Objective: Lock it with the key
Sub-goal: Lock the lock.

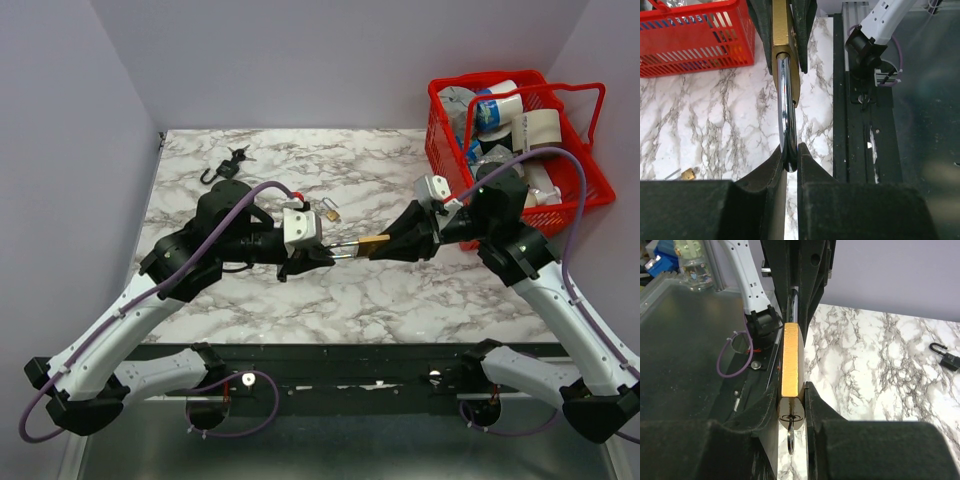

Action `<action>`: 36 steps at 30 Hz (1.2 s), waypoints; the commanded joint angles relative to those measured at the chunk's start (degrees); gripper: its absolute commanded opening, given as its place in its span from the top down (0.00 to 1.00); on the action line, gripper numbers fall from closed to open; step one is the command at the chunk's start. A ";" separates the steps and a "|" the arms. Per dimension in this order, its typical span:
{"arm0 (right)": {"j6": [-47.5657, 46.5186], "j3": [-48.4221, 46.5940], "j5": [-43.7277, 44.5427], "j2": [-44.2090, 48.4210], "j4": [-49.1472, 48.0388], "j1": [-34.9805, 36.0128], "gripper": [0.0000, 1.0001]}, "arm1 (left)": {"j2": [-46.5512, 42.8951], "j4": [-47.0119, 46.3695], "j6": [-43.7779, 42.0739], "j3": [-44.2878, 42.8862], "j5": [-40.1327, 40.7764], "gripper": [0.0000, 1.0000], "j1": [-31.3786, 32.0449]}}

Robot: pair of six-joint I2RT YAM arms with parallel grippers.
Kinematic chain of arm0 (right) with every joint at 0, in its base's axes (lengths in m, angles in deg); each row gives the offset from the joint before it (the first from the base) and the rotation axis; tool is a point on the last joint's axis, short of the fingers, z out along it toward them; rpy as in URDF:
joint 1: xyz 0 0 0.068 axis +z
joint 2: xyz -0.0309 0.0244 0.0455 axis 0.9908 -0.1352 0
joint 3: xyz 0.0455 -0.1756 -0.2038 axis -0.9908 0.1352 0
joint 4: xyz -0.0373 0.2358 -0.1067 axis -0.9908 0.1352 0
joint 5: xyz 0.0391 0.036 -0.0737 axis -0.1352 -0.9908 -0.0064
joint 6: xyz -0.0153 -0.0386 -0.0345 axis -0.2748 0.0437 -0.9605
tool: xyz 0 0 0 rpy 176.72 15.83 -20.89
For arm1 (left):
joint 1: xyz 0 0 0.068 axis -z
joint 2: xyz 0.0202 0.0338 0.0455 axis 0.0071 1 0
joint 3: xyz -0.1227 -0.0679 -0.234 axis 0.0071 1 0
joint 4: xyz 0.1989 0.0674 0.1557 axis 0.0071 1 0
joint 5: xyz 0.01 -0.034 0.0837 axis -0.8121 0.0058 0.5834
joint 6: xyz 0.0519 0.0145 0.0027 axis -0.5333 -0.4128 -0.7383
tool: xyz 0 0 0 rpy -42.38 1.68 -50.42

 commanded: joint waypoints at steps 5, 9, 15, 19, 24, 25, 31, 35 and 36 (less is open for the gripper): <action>0.88 -0.08 2.53 -0.71 -8.96 3.84 0.99 | 3.48 -5.92 2.70 -1.38 -2.68 1.00 1.33; 0.62 -0.44 1.92 -1.15 -8.44 4.81 0.99 | 3.83 -6.80 2.79 -1.20 -1.36 1.00 1.34; 0.80 -0.52 2.44 -2.91 -8.36 8.05 0.99 | 6.38 -9.18 4.73 -1.64 -1.79 1.00 1.60; 0.53 -1.49 3.41 -4.40 -8.44 9.90 0.99 | 7.52 -11.28 5.96 -1.11 -1.88 1.00 1.95; 1.15 -1.32 4.11 -5.46 -10.02 11.57 0.99 | 8.14 -16.03 7.89 0.64 -1.89 1.00 2.48; 1.32 -1.23 4.20 -5.55 -10.29 11.75 0.99 | 8.14 -16.47 8.07 0.82 -1.97 1.00 2.57; 3.87 -0.88 6.83 -5.38 -10.64 12.02 0.99 | 6.91 -18.15 7.19 1.61 -0.39 1.00 2.57; 6.67 0.44 10.79 -4.85 -10.64 11.67 0.99 | 3.85 -16.56 6.39 3.19 0.31 0.95 1.60; 9.03 0.79 12.27 -4.85 -10.73 10.97 0.99 | 3.23 -16.74 7.09 3.72 0.31 0.88 0.56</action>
